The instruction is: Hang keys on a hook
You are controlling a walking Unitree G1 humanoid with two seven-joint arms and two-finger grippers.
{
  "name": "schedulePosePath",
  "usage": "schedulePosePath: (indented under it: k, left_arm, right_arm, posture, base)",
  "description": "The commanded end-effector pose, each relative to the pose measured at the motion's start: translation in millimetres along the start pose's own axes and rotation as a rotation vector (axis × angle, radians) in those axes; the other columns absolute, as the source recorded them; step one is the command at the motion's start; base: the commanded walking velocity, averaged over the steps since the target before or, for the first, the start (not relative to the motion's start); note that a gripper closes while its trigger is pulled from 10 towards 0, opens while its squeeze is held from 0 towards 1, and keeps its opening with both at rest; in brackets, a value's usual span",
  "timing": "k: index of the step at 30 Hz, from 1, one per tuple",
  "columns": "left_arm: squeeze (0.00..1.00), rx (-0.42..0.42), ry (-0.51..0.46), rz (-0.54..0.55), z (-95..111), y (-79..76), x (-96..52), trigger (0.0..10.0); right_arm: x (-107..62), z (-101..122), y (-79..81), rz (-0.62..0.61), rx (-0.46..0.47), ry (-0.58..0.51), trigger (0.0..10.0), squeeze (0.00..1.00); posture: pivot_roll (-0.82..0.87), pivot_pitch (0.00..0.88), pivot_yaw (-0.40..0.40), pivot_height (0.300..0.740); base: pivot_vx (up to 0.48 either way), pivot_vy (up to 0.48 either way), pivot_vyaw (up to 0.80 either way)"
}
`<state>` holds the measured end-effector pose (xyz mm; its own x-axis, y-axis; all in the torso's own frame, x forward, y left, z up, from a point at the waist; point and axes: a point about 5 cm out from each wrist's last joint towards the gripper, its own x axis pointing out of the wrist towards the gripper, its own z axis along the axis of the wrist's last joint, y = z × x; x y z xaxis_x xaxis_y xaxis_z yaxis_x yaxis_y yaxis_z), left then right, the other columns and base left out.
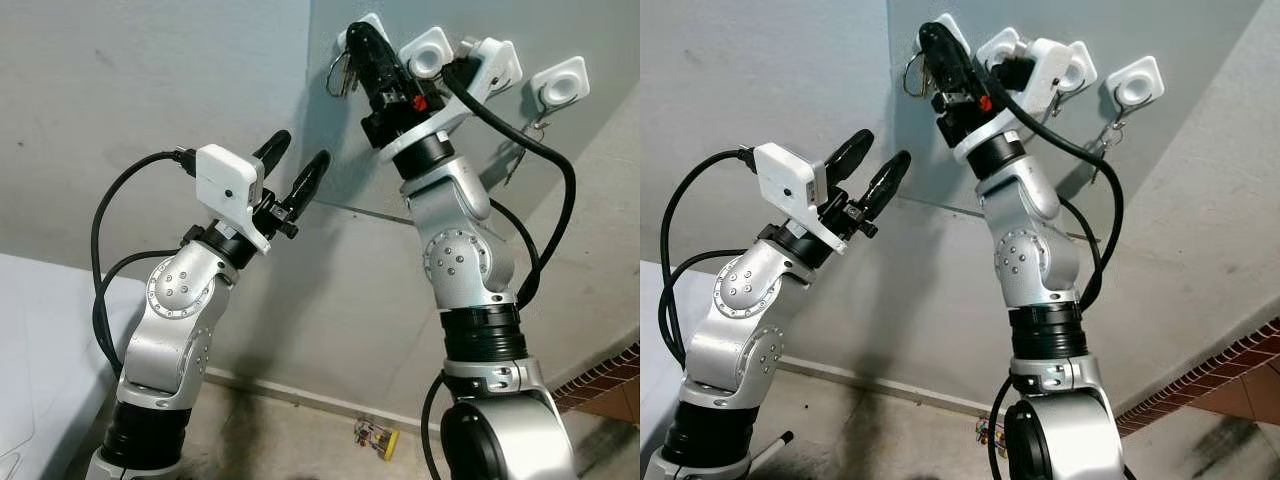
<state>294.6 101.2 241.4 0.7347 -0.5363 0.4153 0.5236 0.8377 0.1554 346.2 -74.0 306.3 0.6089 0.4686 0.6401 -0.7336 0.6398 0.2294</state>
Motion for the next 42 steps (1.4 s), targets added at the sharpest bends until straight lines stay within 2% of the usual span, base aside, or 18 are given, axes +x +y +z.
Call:
schedulePosePath:
  k: [1,6,13,22,25,26,35,38,42]
  left_arm:
    - [0.00,0.013,-0.008,-0.009,4,-1.9,-0.6,10.0]
    - [0.00,0.012,-0.007,-0.012,4,-1.4,-0.7,10.0]
    - [0.00,0.011,-0.005,-0.023,3,-2.0,1.0,10.0]
    - [0.00,0.013,-0.003,-0.028,4,-1.0,1.1,10.0]
    - [0.00,0.013,-0.002,-0.028,4,-1.1,1.2,10.0]
    - [0.00,0.014,-0.002,-0.028,4,-1.1,1.0,10.0]
    - [0.00,0.020,0.001,-0.019,3,-1.1,-0.7,10.0]
    - [0.00,0.015,0.006,-0.016,1,-1.7,-1.8,10.0]
    - [0.00,0.009,0.035,-0.001,-7,-1.8,-5.8,10.0]
  right_arm:
    - [-4.2,10,-6.8,-0.020,-0.027,-0.029,10.0,0.00]
    - [-22.9,15,-13.0,0.002,-0.066,-0.011,10.0,0.00]
    - [-38.0,12,-17.4,0.016,-0.099,0.038,10.0,0.00]
    - [-45.5,4,-13.6,0.042,-0.123,0.097,10.0,0.00]
    - [-46.4,2,-12.6,0.051,-0.096,0.116,10.0,0.00]
    - [-46.7,2,-12.4,0.054,-0.095,0.119,10.0,1.00]
    - [-52.1,-5,-10.4,0.077,-0.113,0.161,10.0,1.00]
    - [-59.5,-9,-13.5,0.057,-0.131,0.185,10.0,1.00]
    - [-81.0,-23,-20.4,0.040,-0.168,0.269,10.0,1.00]
  posture:
    - [0.04,0.082,-0.103,0.740]
    - [0.03,0.084,-0.095,0.740]
    - [0.02,0.084,-0.083,0.740]
    - [0.02,0.083,-0.075,0.740]
    - [0.02,0.084,-0.077,0.740]
    - [0.02,0.084,-0.077,0.740]
    - [0.03,0.080,-0.085,0.740]
    - [0.03,0.072,-0.089,0.740]
    - [0.03,0.067,-0.093,0.740]
  base:
    - [0.000,0.000,0.00]
    - [0.000,0.000,0.00]
    - [0.000,0.000,0.00]
    - [0.000,0.000,0.00]
    - [0.000,0.000,0.00]
    - [0.000,0.000,0.00]
    - [0.000,0.000,0.00]
    - [0.000,0.000,0.00]
    - [0.000,0.000,0.00]
